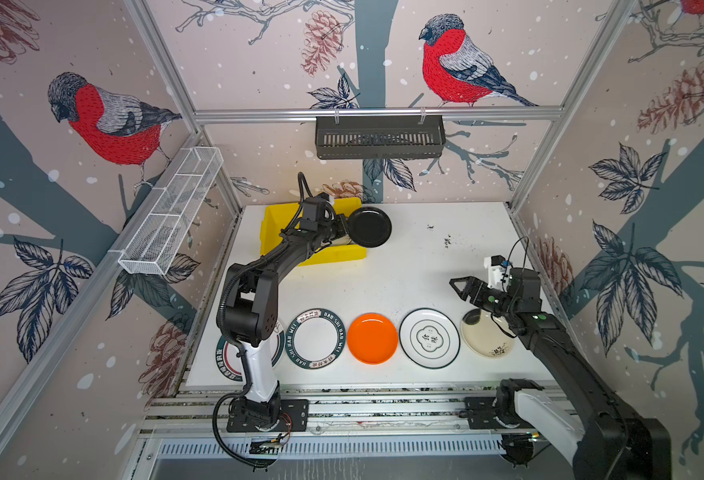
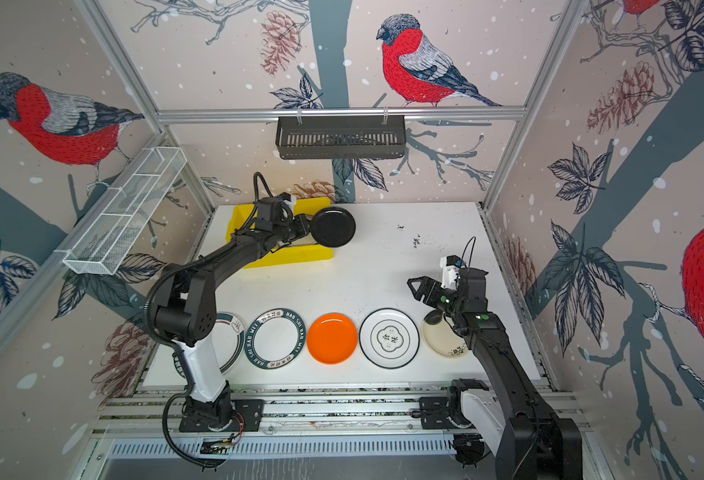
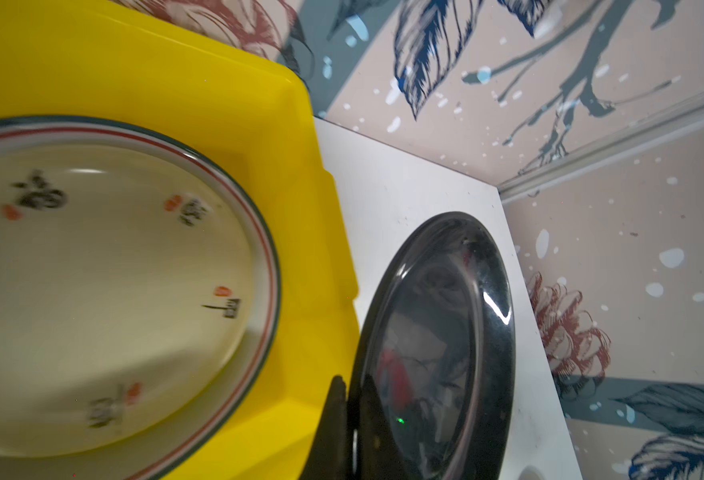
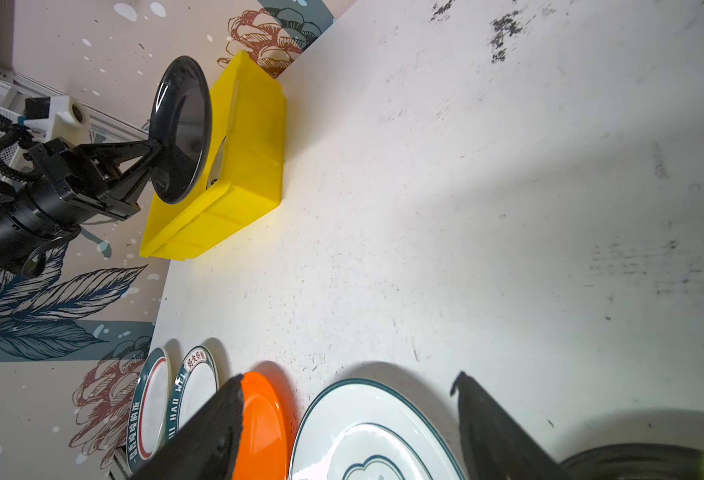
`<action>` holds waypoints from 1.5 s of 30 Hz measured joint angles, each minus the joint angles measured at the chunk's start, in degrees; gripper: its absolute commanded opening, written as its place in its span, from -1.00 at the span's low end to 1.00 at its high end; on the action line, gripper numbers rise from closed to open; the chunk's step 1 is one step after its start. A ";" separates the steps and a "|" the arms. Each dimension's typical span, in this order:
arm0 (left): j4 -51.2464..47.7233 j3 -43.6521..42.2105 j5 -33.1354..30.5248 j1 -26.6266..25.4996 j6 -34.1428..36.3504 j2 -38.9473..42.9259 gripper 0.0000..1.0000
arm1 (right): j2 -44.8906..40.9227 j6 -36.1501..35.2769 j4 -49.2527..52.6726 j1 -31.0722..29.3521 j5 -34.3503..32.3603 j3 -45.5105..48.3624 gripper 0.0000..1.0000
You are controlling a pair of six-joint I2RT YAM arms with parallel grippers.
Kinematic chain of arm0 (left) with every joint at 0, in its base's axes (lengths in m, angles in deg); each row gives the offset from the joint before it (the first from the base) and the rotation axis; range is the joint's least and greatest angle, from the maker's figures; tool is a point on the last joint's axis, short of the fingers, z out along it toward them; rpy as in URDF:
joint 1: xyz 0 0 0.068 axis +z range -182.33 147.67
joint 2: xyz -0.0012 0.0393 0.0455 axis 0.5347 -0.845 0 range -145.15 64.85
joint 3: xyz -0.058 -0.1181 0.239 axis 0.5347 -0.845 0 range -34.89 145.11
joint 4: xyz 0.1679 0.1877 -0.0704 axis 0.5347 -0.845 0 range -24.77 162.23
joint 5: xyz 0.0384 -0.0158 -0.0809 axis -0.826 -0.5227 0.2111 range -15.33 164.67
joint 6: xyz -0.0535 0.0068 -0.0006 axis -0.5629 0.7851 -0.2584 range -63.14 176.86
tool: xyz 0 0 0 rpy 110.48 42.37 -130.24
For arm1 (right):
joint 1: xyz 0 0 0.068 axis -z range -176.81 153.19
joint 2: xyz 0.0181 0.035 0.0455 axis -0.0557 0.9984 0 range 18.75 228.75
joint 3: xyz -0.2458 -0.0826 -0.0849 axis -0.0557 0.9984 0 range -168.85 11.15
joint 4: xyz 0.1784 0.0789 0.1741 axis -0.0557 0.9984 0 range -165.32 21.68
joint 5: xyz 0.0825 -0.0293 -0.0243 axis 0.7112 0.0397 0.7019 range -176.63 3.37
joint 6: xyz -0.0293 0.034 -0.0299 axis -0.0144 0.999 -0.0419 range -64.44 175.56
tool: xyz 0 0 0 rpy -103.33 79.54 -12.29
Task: Place the plates into the plastic bin on the countertop
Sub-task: 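Carry the black plate with the left gripper to the yellow bin while the right withdraws, then lower the black plate onto the cream plate in the bin and open the left gripper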
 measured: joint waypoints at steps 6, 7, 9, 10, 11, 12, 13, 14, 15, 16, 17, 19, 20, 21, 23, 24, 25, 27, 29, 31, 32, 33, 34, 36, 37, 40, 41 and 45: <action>1.97 -1.03 -1.81 6.16 -1.11 -1.97 -1.00 | 1.88 -0.17 0.00 0.28 0.66 -0.22 0.59; 2.27 -1.03 -2.49 7.10 -1.31 -2.69 -1.00 | 1.99 -0.17 0.02 0.28 0.79 -0.28 0.59; 1.95 -0.37 -3.80 8.55 -1.55 -4.17 -1.00 | 1.92 -0.17 0.02 0.31 1.09 -0.31 0.59; 1.46 0.44 -4.68 8.96 -1.51 -4.98 -1.00 | 1.77 -0.17 0.02 0.31 1.09 -0.31 0.59; 1.03 1.53 -5.38 9.07 -1.46 -5.79 -1.00 | 1.55 -0.17 0.02 0.31 1.07 -0.28 0.59; 0.46 3.02 -6.23 9.09 -1.20 -6.78 -1.00 | 1.25 -0.22 0.00 0.33 1.07 -0.17 0.59; -0.20 4.68 -6.64 9.09 -0.48 -7.78 -1.00 | 0.98 -0.37 0.02 0.37 1.05 -0.09 0.59; -0.87 5.95 -7.37 9.03 -0.44 -8.52 -1.00 | 0.87 -0.46 0.15 0.44 1.05 -0.07 0.59; -1.51 7.32 -7.87 8.98 -0.26 -9.40 -1.00 | 0.83 -0.87 0.26 0.57 1.01 -0.09 0.59; -2.03 8.68 -8.87 8.98 0.70 -10.40 -1.00 | 0.83 -1.20 0.52 0.63 0.92 -0.20 0.59; -2.60 9.64 -9.27 9.01 1.01 -11.23 -1.00 | 0.83 -1.25 0.81 0.66 0.59 -0.33 0.59; -4.48 11.37 -11.13 9.05 1.44 -12.74 -1.00 | 0.83 -1.49 1.53 0.68 0.26 -0.85 0.59; -5.29 11.91 -11.89 9.05 2.21 -13.29 -1.00 | 0.83 -1.60 1.79 0.72 0.13 -1.05 0.59; -5.95 12.33 -12.41 9.05 2.32 -13.77 -1.00 | 0.79 -1.64 2.03 0.79 -0.04 -1.18 0.59; -6.95 12.85 -13.44 9.07 2.51 -14.49 -1.00 | 0.76 -1.88 2.56 0.79 -0.37 -1.46 0.59; -7.32 12.96 -13.70 9.05 2.51 -14.84 -1.00 | 0.72 -2.16 3.02 0.81 -0.52 -1.62 0.59; -7.61 13.05 -13.62 9.05 2.51 -15.10 -1.00 | 0.70 -2.64 3.39 0.85 -0.85 -1.77 0.59; -8.00 13.27 -13.64 9.05 2.56 -15.45 -0.61 | 0.70 -2.71 4.22 0.96 -1.77 -2.03 0.60; -8.39 13.60 -13.84 9.05 3.61 -15.78 -0.30 | 0.79 -3.04 5.68 1.31 -2.56 -2.51 0.65; -9.18 14.16 -14.19 9.05 3.96 -16.02 0.15 | 1.14 -3.85 7.76 2.99 -3.48 -3.45 0.66; -9.66 14.32 -14.78 8.90 4.26 -15.98 0.31 | 1.22 -4.35 8.52 4.00 -4.31 -3.76 0.67; -9.94 14.29 -15.43 8.76 5.03 -15.65 0.47 | 1.29 -4.46 9.35 5.22 -4.66 -3.96 0.67; -10.08 13.88 -16.63 8.52 5.62 -15.02 0.65 | 1.31 -4.66 10.23 6.29 -4.92 -4.09 0.68; -10.27 12.20 -18.21 7.87 7.10 -12.72 0.94 | 1.29 -5.11 12.04 8.13 -5.62 -4.15 0.69; -10.25 11.23 -18.67 7.50 7.08 -11.19 0.94 | 1.22 -5.40 12.92 8.83 -5.97 -4.15 0.70; -9.05 7.65 -20.06 6.40 8.66 -6.32 0.95 | 0.98 -5.18 14.10 9.40 -6.49 -3.54 0.71; -8.76 6.27 -20.81 5.95 9.18 -4.70 0.95 | 0.98 -4.44 14.51 9.42 -6.51 -3.26 0.71; -6.08 -0.28 -22.51 3.61 10.64 2.08 0.94 | 0.72 -3.98 17.14 9.16 -7.45 -2.34 0.71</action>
